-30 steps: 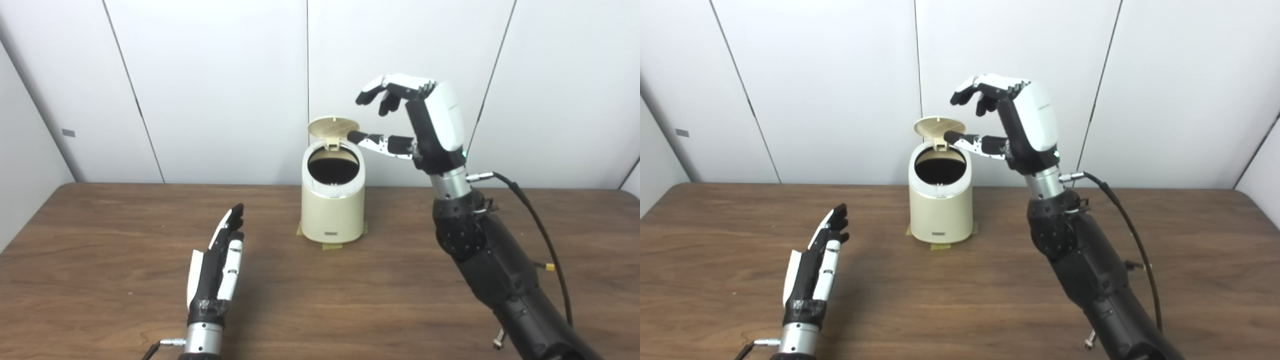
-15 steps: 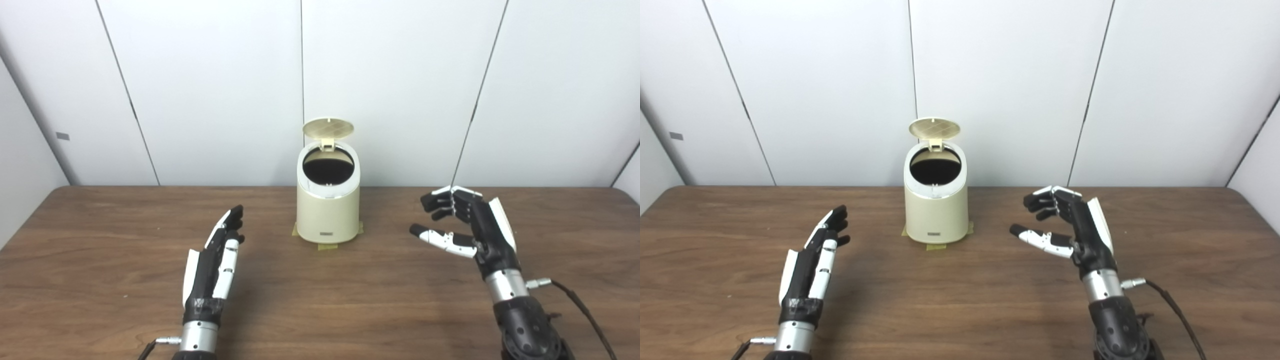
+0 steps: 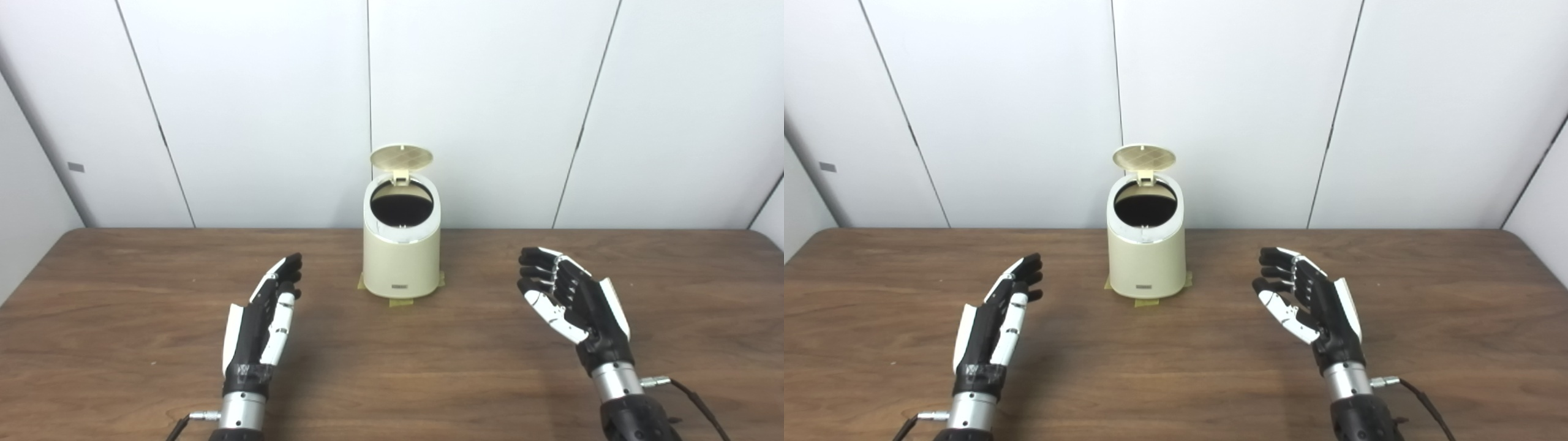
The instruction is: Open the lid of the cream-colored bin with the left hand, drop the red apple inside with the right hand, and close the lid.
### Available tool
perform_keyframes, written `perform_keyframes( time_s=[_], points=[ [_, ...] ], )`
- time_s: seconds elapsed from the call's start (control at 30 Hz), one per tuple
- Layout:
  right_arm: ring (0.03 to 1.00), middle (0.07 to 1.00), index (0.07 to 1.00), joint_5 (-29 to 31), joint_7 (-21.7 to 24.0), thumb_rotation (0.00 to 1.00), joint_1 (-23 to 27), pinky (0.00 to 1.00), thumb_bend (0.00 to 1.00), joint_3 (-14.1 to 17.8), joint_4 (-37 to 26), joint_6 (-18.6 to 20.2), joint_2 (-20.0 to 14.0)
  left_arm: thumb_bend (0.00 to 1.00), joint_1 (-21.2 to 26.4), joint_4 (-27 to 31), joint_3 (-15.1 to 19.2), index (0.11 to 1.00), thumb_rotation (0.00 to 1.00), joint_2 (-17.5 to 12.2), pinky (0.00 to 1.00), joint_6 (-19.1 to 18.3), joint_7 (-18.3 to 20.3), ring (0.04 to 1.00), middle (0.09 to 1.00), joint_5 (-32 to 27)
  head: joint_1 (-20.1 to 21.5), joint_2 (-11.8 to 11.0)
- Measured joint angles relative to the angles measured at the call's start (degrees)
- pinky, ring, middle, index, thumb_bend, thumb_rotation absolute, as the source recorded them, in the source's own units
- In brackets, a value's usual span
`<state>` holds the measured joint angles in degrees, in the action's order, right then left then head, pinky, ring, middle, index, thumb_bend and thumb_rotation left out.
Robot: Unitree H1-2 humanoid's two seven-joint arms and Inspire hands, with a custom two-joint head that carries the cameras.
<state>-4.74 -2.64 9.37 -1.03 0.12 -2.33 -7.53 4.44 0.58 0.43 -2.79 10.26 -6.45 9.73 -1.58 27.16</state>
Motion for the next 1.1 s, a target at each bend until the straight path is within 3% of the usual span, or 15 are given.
perform_keyframes(
  time_s=[0.3, 0.4, 0.5, 0.63, 0.73, 0.83, 1.1],
  points=[
    [0.715, 0.721, 0.706, -1.2, -0.8, 0.42, -0.9, 0.64, 0.18, 0.9, 2.0, -3.1, 1.4, 0.34, 3.1, 2.6, 2.2, 0.831, 0.91, -2.9, 0.78, -1.6, -0.3, 0.849, 0.846, 3.9, -0.7, -0.4],
    [0.724, 0.728, 0.708, -0.9, -1.2, 0.39, -0.5, 0.65, 0.17, 1.7, 2.6, -3.8, 1.8, 0.42, 7.9, 6.9, 2.3, 0.807, 0.88, -3.7, 0.76, -4.9, -0.4, 0.816, 0.813, 9.2, -0.8, -0.4],
    [0.726, 0.729, 0.704, -0.5, -1.2, 0.37, -0.3, 0.65, 0.18, 2.2, 3.5, -4.9, 2.2, 0.54, 15.7, 12.4, 1.2, 0.791, 0.81, -7.0, 0.73, -11.6, 2.4, 0.808, 0.809, 16.3, -0.8, -0.4],
    [0.71, 0.713, 0.692, -0.5, -1.4, 0.38, -0.4, 0.63, 0.17, 2.7, 4.5, -5.0, 2.2, 0.63, 26.5, 17.8, -1.8, 0.816, 0.85, -9.0, 0.8, -21.0, 6.9, 0.883, 0.876, 24.9, -0.7, -0.4],
    [0.714, 0.714, 0.693, -0.5, -1.5, 0.39, -0.3, 0.64, 0.17, 2.7, 4.6, -5.1, 2.2, 0.72, 30.3, 18.1, -5.9, 0.825, 0.92, -7.8, 0.94, -25.6, 9.8, 0.943, 0.902, 30.7, -0.7, -0.4],
    [0.713, 0.711, 0.69, -0.5, -1.6, 0.37, -0.3, 0.65, 0.16, 2.9, 4.9, -5.7, 2.4, 0.79, 31.4, 17.0, -9.0, 0.821, 0.94, -6.7, 0.99, -27.8, 12.3, 0.95, 0.848, 34.9, -0.8, -0.4],
    [0.721, 0.719, 0.694, -0.4, -1.8, 0.36, -0.3, 0.66, 0.17, 3.2, 5.8, -6.1, 2.8, 0.92, 39.6, 11.8, -17.7, 0.734, 0.97, -8.1, 1.0, -30.9, 19.6, 0.897, 0.746, 51.6, -0.7, -0.7]
  ],
)
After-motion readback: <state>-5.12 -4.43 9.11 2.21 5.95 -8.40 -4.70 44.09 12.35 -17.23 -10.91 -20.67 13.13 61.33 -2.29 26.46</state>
